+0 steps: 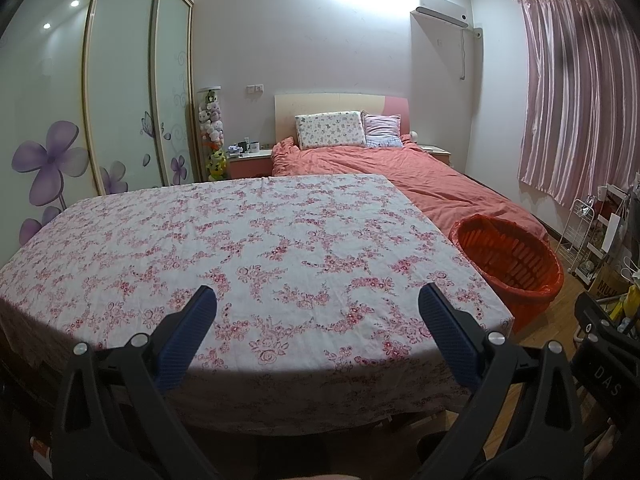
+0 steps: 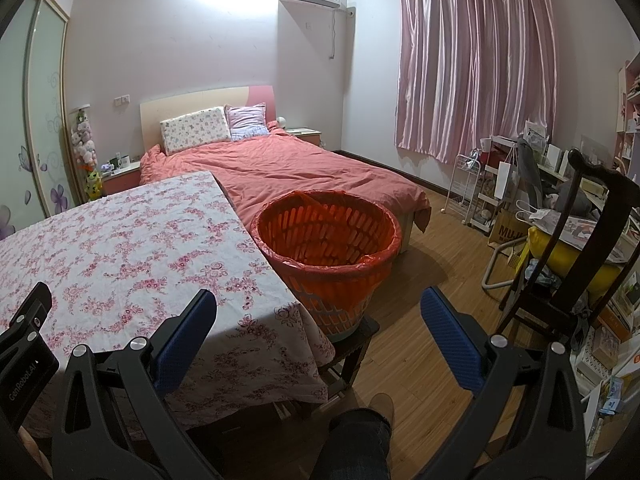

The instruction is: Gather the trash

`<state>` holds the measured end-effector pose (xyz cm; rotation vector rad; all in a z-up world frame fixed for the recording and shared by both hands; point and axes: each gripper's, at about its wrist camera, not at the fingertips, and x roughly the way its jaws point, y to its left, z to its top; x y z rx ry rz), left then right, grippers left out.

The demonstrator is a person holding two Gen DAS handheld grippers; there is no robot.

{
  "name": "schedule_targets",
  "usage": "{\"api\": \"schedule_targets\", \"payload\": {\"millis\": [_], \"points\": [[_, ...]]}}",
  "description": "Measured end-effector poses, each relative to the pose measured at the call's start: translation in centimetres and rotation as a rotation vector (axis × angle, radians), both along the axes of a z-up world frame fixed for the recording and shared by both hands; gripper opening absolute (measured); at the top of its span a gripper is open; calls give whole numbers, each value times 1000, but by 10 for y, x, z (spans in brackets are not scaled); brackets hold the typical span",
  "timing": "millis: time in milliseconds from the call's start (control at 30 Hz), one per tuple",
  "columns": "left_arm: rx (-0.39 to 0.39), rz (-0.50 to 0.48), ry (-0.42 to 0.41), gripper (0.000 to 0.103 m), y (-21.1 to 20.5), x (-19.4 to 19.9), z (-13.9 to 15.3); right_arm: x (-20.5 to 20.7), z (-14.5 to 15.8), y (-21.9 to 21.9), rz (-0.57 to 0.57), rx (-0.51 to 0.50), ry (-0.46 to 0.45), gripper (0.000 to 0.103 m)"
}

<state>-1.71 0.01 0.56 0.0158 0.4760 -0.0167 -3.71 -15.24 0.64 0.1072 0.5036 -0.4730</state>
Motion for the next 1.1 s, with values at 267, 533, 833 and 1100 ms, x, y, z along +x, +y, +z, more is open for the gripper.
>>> {"api": "schedule_targets", "payload": {"millis": [267,533,833,1100], "points": [[1,3,5,99,0,-1,-3,0,0,0,0,0,2,101],[2,4,8,99,1,-1,-4,0,0,0,1,0,4,101],[2,4,8,99,1,-1,-4,0,0,0,1,1,5,101],[2,5,8,99,1,-1,-4,0,1,0,1,0,5,101]]}}
